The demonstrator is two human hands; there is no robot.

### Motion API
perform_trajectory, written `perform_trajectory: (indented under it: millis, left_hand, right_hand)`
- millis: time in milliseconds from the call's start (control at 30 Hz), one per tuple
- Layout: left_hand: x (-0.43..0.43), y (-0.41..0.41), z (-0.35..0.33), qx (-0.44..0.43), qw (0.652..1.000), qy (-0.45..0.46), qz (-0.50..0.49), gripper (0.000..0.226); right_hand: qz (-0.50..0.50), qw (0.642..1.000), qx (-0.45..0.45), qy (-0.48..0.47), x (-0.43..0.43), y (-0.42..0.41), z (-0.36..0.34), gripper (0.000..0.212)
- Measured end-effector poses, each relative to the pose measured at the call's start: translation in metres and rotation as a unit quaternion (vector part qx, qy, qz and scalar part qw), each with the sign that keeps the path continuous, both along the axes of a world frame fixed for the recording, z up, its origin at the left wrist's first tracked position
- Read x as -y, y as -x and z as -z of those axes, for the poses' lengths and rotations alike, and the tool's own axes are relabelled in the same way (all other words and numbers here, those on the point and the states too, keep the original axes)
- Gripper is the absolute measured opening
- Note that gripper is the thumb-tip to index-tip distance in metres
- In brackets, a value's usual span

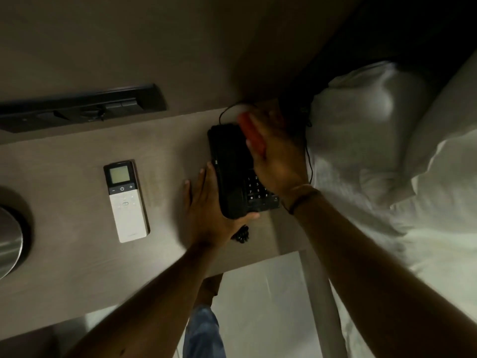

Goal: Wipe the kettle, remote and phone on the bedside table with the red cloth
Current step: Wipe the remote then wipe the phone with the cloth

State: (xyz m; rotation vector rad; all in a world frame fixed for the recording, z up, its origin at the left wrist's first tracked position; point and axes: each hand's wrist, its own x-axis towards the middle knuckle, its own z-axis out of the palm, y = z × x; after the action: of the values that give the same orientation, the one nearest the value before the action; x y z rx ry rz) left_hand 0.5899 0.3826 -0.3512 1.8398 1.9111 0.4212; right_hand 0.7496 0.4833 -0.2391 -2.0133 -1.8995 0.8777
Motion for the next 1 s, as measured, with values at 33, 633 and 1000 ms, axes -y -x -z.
perform_trajectory:
  millis: [33,633,1000]
  left_hand:
    - [0.001,0.0,0.001,0.0,1.0,-0.007,-0.001,0.156]
    - [-0.002,0.0,-0.005,0.005,1.0,0.014,-0.015,0.156]
    - [0.0,0.003,-0.013,-0.025,0.999,0.045,0.017,0.148]
  right_hand:
    - [-0.044,0.997,0.063,0.014,0.0,0.003,0.015,0.062]
    - [-0.009,0.999,0.036,-0.001,-0.002,-0.002,0.019,0.061]
    - [-0.06,0.995,0.071,-0.032,0.161,-0.01,0.053,0.069]
